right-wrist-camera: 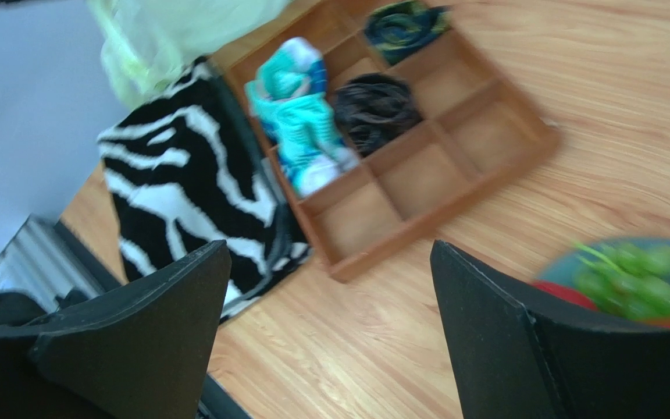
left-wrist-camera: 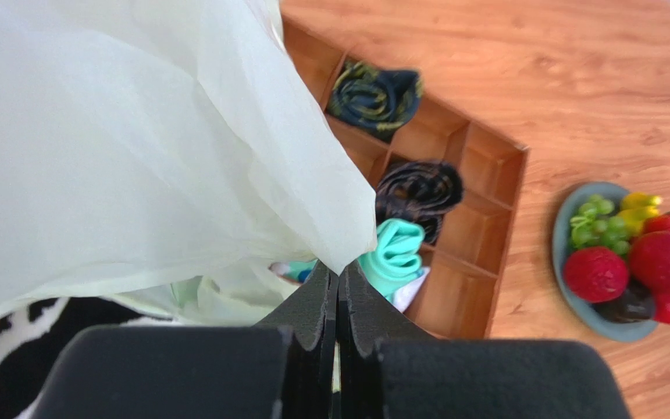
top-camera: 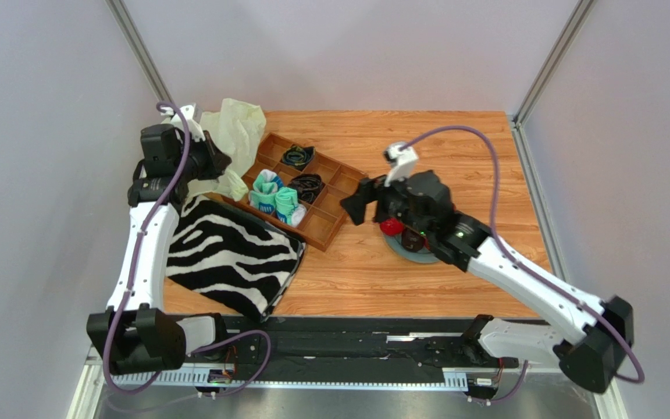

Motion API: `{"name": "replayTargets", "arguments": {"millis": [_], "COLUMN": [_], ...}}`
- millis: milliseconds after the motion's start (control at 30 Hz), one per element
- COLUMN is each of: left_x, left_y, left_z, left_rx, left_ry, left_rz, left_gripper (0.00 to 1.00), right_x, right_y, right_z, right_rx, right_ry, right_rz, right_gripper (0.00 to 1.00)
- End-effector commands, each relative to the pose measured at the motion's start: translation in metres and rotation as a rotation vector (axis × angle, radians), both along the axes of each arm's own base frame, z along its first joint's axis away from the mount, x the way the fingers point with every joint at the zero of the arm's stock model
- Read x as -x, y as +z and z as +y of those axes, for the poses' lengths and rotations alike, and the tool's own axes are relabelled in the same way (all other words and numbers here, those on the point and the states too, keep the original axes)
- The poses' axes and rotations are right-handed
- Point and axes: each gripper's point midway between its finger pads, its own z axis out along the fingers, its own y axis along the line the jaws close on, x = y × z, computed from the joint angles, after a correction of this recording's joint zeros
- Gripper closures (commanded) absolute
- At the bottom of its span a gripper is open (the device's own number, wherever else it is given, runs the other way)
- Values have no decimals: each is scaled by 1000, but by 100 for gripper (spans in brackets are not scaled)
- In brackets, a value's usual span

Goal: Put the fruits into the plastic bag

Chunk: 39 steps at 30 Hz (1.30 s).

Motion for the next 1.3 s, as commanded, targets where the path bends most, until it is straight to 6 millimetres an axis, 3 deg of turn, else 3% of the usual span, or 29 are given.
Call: {"name": "replayTargets", "arguments": {"millis": [0, 33, 67, 133, 400, 433, 500, 533, 667, 733, 867, 933, 1033, 1067, 1100, 1133, 1167, 1267], "left_x": [7, 9, 12, 13, 21, 22, 23, 24, 25, 26, 27, 27, 28, 28, 28, 28, 29, 32], "left_y": [21, 22, 25, 28, 34, 34, 34, 33, 34, 34, 35, 34, 33, 35, 38, 41, 42, 54], "left_z": [-14, -17, -23, -30, -49, -50, -51, -51, -53, -54, -59, -60, -64, -64, -63, -61, -58, -39], "left_rx": [56, 71, 94, 128, 225, 230, 232, 235, 244, 250, 272, 281, 295, 295, 284, 269, 250, 145], "left_ry": [-58, -67, -100, -128, -210, -215, -219, -221, -228, -233, -262, -268, -294, -296, -300, -289, -270, -168], "left_rz": [-77, -77, -84, -93, -101, -99, -101, -98, -102, -101, -105, -104, -103, -108, -119, -131, -134, -216], "left_gripper": [100, 100, 100, 100, 100, 100, 100, 100, 100, 100, 100, 100, 100, 98, 89, 76, 44, 14], "right_x": [2, 12, 9, 13, 7, 2, -2, -5, -13, -19, -42, -57, -78, -83, -91, -98, -106, -136], "right_y": [48, 50, 47, 55, 58, 43, 44, 30, 15, 18, -1, -3, -7, 0, -7, -7, -6, 3], "right_z": [76, 94, 111, 132, 192, 202, 213, 221, 236, 241, 251, 252, 255, 257, 257, 256, 253, 240], "right_rx": [-61, -65, -60, -70, -141, -123, -127, -107, -87, -87, -34, -6, 23, 11, 25, 29, 36, 35], "right_ry": [158, 206, 233, 277, 411, 421, 435, 445, 465, 453, 387, 330, 267, 252, 228, 207, 161, 29], "right_rz": [-188, -200, -208, -258, -303, -284, -287, -270, -272, -283, -296, -322, -346, -354, -349, -353, -357, -382], "right_gripper": [11, 11, 10, 10, 12, 12, 13, 13, 14, 14, 16, 24, 68, 93, 100, 100, 100, 100]}}
